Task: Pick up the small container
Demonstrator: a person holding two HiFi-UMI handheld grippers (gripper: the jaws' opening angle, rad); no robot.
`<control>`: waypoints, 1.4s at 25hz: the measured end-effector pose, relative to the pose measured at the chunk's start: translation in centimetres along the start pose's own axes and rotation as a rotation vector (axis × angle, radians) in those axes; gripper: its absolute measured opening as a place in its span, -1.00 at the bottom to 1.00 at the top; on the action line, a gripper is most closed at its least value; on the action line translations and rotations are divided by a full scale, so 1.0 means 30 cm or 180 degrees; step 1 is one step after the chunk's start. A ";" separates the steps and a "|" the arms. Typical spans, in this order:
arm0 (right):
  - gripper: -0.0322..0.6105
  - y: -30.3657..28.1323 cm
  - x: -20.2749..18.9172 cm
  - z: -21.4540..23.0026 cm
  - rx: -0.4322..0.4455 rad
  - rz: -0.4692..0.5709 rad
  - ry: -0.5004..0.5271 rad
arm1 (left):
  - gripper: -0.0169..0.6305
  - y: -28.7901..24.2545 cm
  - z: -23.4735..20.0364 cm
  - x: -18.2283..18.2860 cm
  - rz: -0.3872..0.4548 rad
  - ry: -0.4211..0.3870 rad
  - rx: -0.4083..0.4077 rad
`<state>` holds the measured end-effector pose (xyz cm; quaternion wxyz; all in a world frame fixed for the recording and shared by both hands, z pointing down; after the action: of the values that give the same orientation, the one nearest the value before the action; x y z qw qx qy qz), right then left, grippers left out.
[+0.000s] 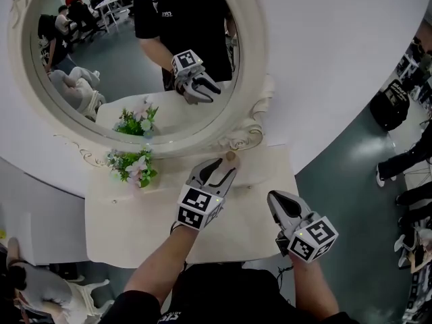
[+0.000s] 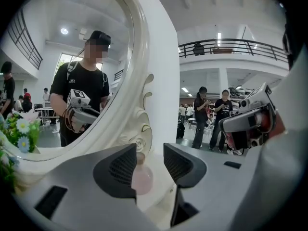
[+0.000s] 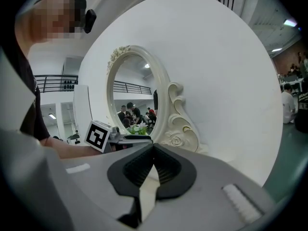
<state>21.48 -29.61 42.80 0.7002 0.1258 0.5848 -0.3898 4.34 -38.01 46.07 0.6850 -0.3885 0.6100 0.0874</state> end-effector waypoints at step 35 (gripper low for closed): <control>-0.87 0.020 -0.068 0.047 -0.0440 -0.0173 -0.0174 | -0.37 -0.301 -0.091 -0.122 -0.0075 -0.0179 -0.0100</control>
<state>22.86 -29.29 44.92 0.7121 0.0506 0.5942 -0.3705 6.72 -44.63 53.35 0.6967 -0.4038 0.5845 0.0997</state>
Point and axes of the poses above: the fingertips, and each gripper's own axes: y backward along the fingers, z to its right, x out of its top, the point moved 5 cm from there along y, backward along the fingers, and after that the axes turned 8 degrees about -z, right-handed, at the moved point
